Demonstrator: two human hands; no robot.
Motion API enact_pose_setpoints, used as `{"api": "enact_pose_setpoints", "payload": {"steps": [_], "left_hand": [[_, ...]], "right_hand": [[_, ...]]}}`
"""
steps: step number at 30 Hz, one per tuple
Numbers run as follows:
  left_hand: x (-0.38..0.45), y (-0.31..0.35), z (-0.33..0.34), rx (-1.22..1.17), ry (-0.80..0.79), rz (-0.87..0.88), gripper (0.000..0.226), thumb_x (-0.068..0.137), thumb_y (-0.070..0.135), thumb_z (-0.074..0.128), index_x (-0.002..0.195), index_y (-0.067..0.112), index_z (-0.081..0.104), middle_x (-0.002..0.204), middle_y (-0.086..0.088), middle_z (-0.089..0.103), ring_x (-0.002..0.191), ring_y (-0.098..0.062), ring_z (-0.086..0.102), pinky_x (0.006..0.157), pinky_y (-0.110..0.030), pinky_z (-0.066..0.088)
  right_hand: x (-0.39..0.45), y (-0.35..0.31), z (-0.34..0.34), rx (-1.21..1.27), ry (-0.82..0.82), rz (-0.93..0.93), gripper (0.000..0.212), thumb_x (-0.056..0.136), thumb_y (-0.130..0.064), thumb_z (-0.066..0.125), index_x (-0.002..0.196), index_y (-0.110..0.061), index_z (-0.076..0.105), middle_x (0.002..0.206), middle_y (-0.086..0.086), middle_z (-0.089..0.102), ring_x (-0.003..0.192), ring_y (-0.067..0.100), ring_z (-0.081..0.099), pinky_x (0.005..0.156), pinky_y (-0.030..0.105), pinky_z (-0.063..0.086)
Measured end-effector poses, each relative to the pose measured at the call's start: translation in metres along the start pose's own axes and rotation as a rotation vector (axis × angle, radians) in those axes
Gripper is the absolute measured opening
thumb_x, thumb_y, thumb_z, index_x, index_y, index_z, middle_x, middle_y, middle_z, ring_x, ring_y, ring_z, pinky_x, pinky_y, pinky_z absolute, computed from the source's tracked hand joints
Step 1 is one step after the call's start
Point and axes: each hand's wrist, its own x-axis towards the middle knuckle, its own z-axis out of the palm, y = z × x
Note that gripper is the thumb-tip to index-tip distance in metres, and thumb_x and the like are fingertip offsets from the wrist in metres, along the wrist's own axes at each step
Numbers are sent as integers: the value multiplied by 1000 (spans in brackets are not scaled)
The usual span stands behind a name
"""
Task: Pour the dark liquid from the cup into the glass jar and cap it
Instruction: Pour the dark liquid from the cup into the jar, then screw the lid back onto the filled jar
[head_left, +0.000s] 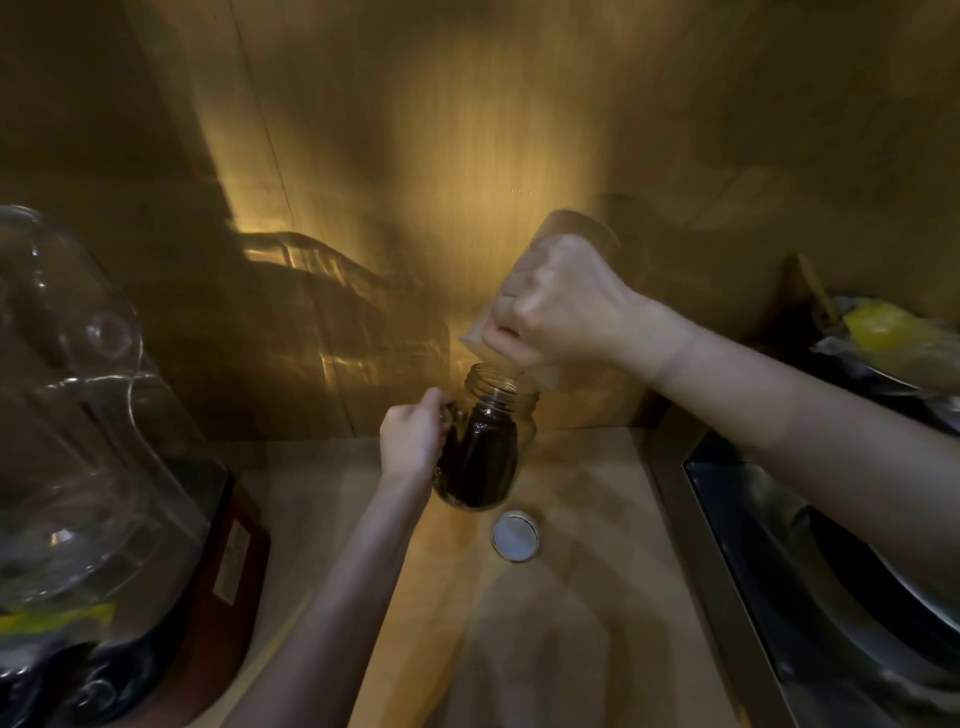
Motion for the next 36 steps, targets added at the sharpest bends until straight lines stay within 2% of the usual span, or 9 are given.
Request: {"api": "enact_pose_setpoints", "payload": {"steps": [5,9,11,14,17,21,24,29,36], "left_hand": [[1,-29,-16,9,10,1,34,82,19,53,49,15,52,31,10,44,48,-13,42,52,-28,32],[-4,-58,-27,-10,-9,-60,36,89,19,47,53,16,49,32,7,45,34,-2,42,40,-16,33],[-1,-75,-38,-54,32,-118,34,89,23,48,56,15,50,44,4,47,43,-8,43,52,-23,36],[0,-96,-56,-67,158,-197,26,87,26,52,64,15,56,61,-1,54,61,-14,46,68,-31,36],[-3,-117,-66,-13,230,-152,25,89,19,48,65,20,54,60,3,53,60,-11,44,58,-24,37],[-5,-131,-60,-1,248,-164,31,90,15,46,62,18,60,58,-1,52,56,-12,45,58,-31,32],[0,-137,-52,-56,264,-235,37,90,11,43,55,16,56,53,-1,49,44,-2,44,55,-26,35],[4,-150,-32,-8,314,-401,28,86,27,51,79,2,61,73,-13,53,68,-21,46,60,-32,35],[8,-174,-28,58,275,-441,44,83,25,58,44,12,44,41,-1,39,49,-19,36,62,-33,31]], "right_hand": [[-31,-5,9,246,-48,561,40,74,-20,53,35,-10,49,31,7,38,30,19,35,33,25,33],[-64,-14,35,492,-134,943,52,84,-22,57,37,-19,35,43,11,35,45,23,36,47,30,29],[-83,-23,50,588,-141,1117,53,87,-16,60,38,-13,40,47,8,35,48,14,35,49,30,25],[-108,-43,72,813,-41,1408,55,85,-13,60,37,-21,36,46,-2,31,46,6,26,51,30,22],[-122,-63,93,1015,73,1654,48,86,-4,55,44,-17,35,43,-5,30,43,2,25,52,30,20],[-128,-87,118,1066,24,1750,40,90,-17,52,53,-10,39,49,-2,34,41,0,29,44,18,25],[-128,-99,144,1118,-10,1769,46,94,-16,46,48,-17,36,49,-3,36,44,2,32,52,23,28],[-132,-122,185,1107,-160,1751,51,99,-28,42,48,-20,38,50,-2,40,52,13,37,59,29,30],[-132,-137,207,1089,-132,1828,50,100,-25,41,50,-17,39,49,0,40,49,13,39,58,30,31]]}}
